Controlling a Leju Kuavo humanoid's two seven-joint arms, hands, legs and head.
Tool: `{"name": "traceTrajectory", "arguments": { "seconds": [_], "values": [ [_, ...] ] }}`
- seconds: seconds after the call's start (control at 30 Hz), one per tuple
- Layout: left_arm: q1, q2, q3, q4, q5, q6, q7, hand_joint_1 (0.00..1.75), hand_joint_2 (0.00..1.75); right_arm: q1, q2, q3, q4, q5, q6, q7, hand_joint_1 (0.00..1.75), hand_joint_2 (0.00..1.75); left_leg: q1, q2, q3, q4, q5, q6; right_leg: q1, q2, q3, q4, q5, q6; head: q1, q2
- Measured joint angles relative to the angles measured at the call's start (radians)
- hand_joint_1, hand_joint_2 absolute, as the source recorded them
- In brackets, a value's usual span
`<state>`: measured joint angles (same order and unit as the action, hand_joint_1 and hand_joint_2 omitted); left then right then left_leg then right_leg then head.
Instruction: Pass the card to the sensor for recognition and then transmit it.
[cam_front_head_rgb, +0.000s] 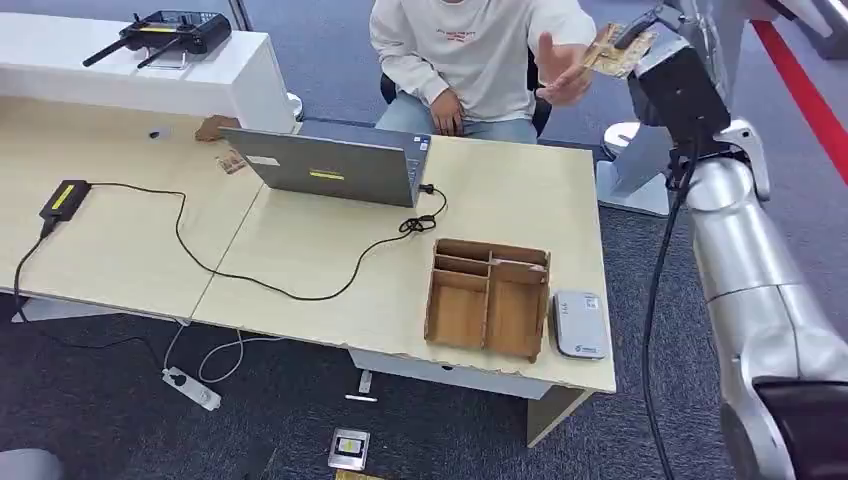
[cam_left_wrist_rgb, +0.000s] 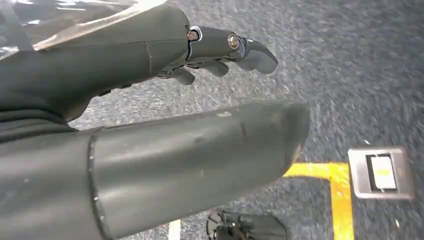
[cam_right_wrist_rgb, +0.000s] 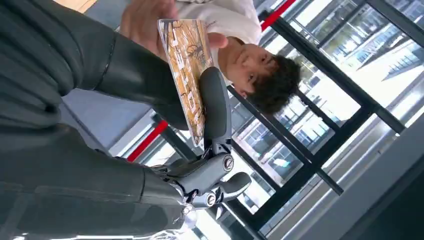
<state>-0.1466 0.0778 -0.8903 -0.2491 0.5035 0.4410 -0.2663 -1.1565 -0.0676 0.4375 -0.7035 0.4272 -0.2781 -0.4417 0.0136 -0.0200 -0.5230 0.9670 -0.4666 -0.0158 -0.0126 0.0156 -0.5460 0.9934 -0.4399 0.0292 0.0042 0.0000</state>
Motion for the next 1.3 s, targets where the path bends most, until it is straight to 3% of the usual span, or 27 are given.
{"name": "traceTrajectory", "arguments": {
  "seconds": [0.43, 0.93, 1.0, 1.07, 1.1, 1.2, 1.27, 1.3],
  "values": [
    [-0.007, 0.025, -0.015, 0.000, 0.012, -0.042, -0.011, 0.00, 0.00, -0.013, 0.061, 0.047, 0.132, 0.099, 0.036, 0.036, 1.75, 1.75, 0.001, 0.000, 0.000, 0.000, 0.000, 0.000, 0.001, 0.000, 0.000, 0.000, 0.000, 0.000, 0.000, 0.000],
    [-0.009, 0.022, -0.022, 0.000, 0.041, -0.002, 0.023, 0.00, 0.00, -0.006, 0.082, 0.100, 0.204, 0.134, 0.045, 0.084, 1.69, 1.75, 0.001, 0.000, 0.000, 0.000, 0.000, 0.000, 0.001, 0.000, 0.000, 0.000, 0.000, 0.000, 0.000, 0.000],
    [-0.012, 0.023, -0.021, -0.002, 0.065, -0.055, 0.096, 0.00, 0.00, -0.004, 0.082, 0.101, 0.207, 0.134, 0.050, 0.093, 1.69, 1.75, 0.001, 0.000, 0.000, 0.000, 0.000, 0.000, 0.001, 0.000, 0.000, 0.000, 0.000, 0.000, 0.000, 0.000],
    [-0.007, 0.034, -0.022, -0.037, 0.083, -0.056, 0.210, 0.00, 0.00, -0.001, 0.082, 0.103, 0.206, 0.134, 0.058, 0.111, 1.69, 1.75, 0.001, 0.000, 0.000, 0.000, 0.000, 0.000, 0.001, 0.000, 0.000, 0.000, 0.000, 0.000, 0.000, 0.000],
    [-0.005, 0.041, -0.023, -0.059, 0.087, -0.049, 0.236, 0.00, 0.00, 0.001, 0.082, 0.103, 0.205, 0.134, 0.060, 0.117, 1.69, 1.75, 0.001, 0.000, 0.000, 0.000, 0.000, 0.000, 0.001, 0.000, 0.000, 0.000, 0.000, 0.000, 0.000, 0.000],
    [-0.004, 0.059, -0.028, -0.102, 0.091, -0.038, 0.256, 0.00, 0.00, 0.005, 0.083, 0.104, 0.205, 0.134, 0.060, 0.120, 1.73, 1.75, 0.001, 0.000, 0.000, 0.000, 0.000, 0.000, 0.001, 0.000, 0.000, 0.000, 0.000, 0.000, 0.000, 0.000],
    [-0.001, 0.066, -0.032, -0.123, 0.093, -0.026, 0.230, 0.00, 0.00, 0.007, 0.083, 0.105, 0.205, 0.134, 0.060, 0.119, 1.69, 1.75, 0.001, 0.000, 0.000, 0.000, 0.000, 0.000, 0.001, 0.000, -0.001, 0.000, 0.000, 0.000, 0.000, 0.000],
    [0.000, 0.064, -0.037, -0.122, 0.088, -0.003, 0.169, 0.00, 0.00, 0.007, 0.082, 0.107, 0.206, 0.134, 0.058, 0.113, 0.49, 1.75, 0.001, 0.000, 0.000, 0.000, 0.000, 0.000, 0.001, 0.000, -0.001, 0.000, 0.000, 0.000, 0.000, 0.000]
  ]
}}
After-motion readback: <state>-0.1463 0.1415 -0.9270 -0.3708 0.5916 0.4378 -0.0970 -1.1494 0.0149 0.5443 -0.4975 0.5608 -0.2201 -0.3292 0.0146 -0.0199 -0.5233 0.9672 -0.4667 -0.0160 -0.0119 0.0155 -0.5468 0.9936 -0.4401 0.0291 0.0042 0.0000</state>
